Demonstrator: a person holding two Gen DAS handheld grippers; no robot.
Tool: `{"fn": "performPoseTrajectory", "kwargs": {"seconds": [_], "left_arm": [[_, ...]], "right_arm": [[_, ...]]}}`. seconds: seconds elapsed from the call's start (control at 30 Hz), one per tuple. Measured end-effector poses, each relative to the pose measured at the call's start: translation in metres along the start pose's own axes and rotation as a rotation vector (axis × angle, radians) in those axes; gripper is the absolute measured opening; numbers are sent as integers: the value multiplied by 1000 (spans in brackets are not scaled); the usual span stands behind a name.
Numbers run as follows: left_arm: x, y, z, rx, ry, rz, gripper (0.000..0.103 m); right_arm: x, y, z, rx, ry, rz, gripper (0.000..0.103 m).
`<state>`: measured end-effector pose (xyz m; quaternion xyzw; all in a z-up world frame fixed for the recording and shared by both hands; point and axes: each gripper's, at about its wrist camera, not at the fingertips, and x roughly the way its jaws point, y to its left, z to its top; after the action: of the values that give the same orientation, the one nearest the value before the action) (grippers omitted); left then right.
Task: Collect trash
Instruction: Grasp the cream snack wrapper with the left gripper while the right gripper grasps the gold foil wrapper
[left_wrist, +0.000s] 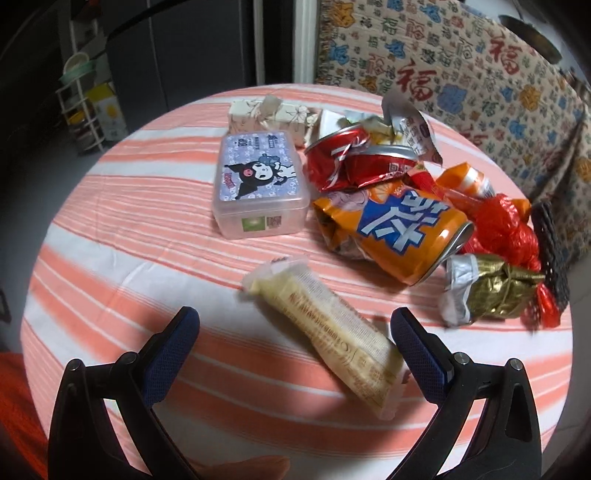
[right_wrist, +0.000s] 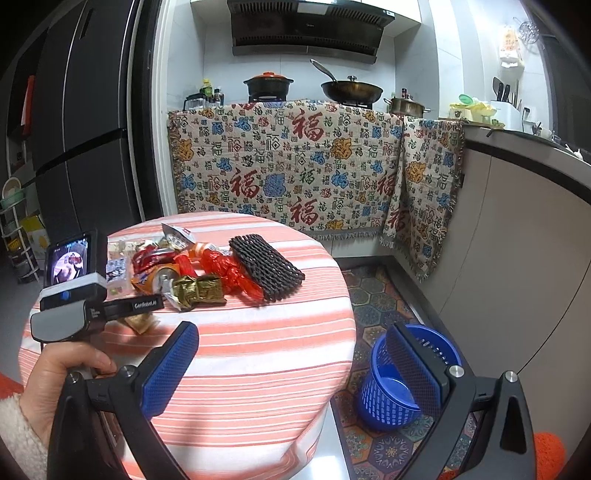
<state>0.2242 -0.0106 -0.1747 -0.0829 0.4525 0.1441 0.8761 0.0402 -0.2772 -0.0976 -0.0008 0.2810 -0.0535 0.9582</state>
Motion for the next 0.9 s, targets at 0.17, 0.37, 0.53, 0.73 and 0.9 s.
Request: {"fn": "performPoseTrajectory", "kwargs": {"seconds": [0.17,0.37,0.53,0.73,0.9], "left_arm": [[0,22,-2,91,11,-19,103],[-2,64,1,170,57,-103,103],[-2,84,-1,190,83,-162,103],[-7,75,-14,274,66,-155,101],[-15,76,-13,289,36,-197,78]], "right_arm": [[22,7,-1,-27,22,16,103],[78,31,-2,-82,97,215,103],[133,55,-1,-100,220,395,103],[175,77,15,-121,272,436,103],[194,94,20,-164,281,474,75]]}}
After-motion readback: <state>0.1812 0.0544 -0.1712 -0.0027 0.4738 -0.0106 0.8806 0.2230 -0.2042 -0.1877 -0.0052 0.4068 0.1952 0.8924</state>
